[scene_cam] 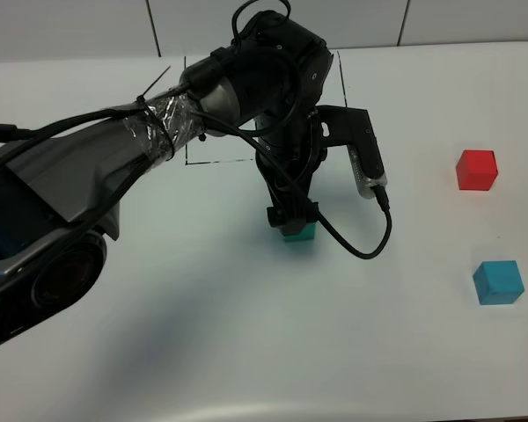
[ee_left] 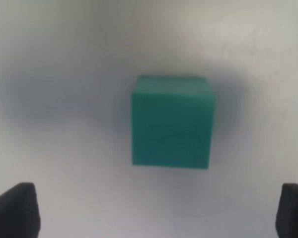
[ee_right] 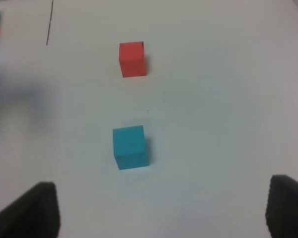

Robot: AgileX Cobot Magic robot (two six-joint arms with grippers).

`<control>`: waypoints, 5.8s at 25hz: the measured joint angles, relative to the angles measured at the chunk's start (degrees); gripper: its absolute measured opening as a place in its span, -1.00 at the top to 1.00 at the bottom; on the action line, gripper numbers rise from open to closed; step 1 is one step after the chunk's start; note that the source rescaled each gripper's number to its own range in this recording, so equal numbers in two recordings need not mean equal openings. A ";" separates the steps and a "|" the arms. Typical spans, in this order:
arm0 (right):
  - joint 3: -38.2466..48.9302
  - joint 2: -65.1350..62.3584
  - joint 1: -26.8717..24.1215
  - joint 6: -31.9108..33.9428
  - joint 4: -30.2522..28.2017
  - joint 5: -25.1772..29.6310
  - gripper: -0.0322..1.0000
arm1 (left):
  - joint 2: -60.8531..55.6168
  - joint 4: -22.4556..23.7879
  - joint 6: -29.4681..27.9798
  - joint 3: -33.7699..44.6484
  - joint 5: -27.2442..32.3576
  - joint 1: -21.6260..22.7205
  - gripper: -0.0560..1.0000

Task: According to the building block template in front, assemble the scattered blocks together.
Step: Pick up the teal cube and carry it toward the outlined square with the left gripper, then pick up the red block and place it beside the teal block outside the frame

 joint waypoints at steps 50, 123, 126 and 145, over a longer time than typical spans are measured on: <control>0.00 0.00 0.00 0.00 0.00 0.00 -0.44 | -96.56 4.25 -44.93 68.94 -9.37 23.62 -0.86; -2.40 14.47 0.00 0.91 0.20 0.57 -0.81 | -134.15 -8.85 -39.26 89.03 -7.02 40.30 0.32; -4.98 27.55 0.00 0.40 -0.39 -2.11 -0.95 | -134.15 -8.85 -39.26 89.03 -7.02 40.30 0.32; -44.88 104.77 3.31 -8.09 3.38 -17.61 -1.00 | -134.15 -8.85 -39.26 89.03 -7.02 40.30 0.32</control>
